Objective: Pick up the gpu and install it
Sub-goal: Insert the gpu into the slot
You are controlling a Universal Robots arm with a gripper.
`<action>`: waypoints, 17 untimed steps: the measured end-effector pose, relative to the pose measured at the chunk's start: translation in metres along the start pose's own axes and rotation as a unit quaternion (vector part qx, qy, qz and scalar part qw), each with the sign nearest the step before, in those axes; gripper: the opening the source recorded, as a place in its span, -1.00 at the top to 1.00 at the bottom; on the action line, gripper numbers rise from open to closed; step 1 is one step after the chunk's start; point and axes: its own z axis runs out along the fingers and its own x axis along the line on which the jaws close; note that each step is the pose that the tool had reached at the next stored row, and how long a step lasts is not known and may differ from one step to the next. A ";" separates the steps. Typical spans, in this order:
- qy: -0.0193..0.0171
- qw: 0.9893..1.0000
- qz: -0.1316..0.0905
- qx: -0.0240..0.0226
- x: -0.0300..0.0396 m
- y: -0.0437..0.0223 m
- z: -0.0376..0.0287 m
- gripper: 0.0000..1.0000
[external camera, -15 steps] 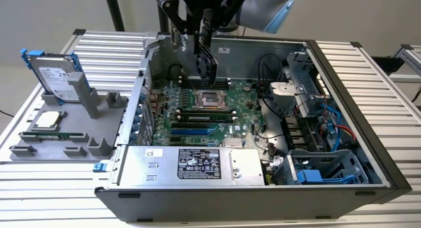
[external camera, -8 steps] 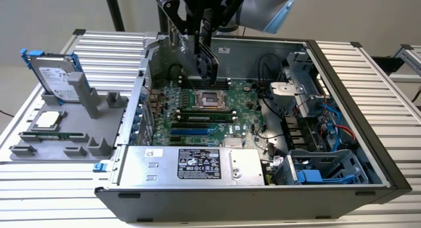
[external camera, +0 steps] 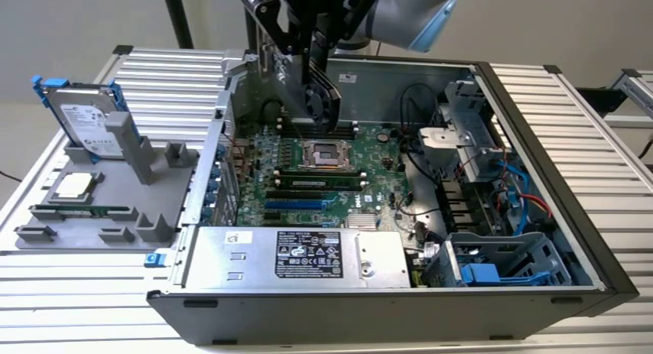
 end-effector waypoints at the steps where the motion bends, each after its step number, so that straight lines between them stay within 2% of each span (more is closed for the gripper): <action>1: 0.000 1.000 -0.004 0.000 0.0000 0.0000 0.0000 1.00; 9: 0.002 0.999 -0.036 0.000 0.0000 0.0000 -0.0003 1.00; 17: 0.003 0.998 -0.066 0.001 0.0000 0.0000 -0.0006 1.00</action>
